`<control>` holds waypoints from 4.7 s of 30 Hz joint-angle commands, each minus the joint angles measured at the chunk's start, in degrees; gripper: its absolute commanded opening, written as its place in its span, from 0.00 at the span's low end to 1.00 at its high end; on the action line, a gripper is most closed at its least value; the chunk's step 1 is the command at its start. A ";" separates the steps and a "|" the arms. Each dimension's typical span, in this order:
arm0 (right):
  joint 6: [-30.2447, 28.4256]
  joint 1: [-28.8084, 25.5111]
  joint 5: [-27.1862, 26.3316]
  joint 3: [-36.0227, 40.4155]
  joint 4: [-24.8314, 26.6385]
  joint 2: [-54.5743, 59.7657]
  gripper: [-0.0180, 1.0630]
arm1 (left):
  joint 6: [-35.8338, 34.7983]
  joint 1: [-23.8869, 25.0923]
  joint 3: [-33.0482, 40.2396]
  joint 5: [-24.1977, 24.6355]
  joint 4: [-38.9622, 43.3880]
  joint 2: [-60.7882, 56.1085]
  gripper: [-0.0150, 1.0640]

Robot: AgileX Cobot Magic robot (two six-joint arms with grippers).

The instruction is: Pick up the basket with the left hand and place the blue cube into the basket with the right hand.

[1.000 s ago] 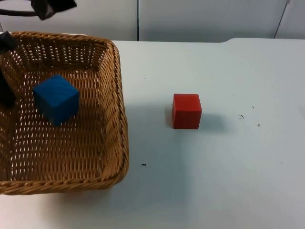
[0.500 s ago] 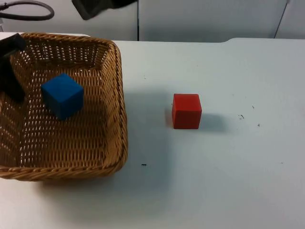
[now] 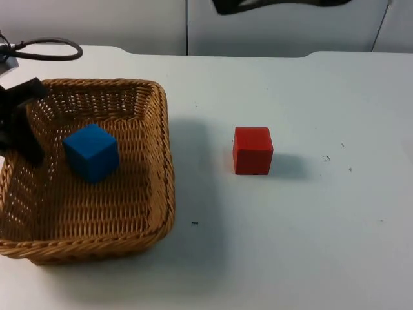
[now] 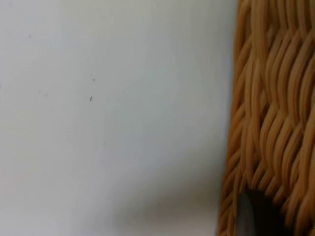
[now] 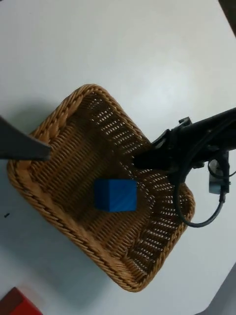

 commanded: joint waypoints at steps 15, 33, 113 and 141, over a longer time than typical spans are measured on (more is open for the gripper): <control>0.00 0.24 -0.10 1.01 0.25 -5.59 0.83 | 1.41 0.02 -0.45 -4.07 -0.35 -0.15 0.02; -0.13 0.24 0.55 1.01 0.12 -5.59 0.83 | 1.72 0.14 -1.13 -5.64 -0.19 -0.26 0.99; -3.29 0.24 26.63 30.90 4.44 -64.92 0.83 | -24.78 0.28 46.69 4.70 33.34 -125.32 0.99; -1.51 0.25 29.50 32.65 3.03 -70.46 0.83 | -25.61 0.28 50.20 2.49 32.39 -125.32 0.99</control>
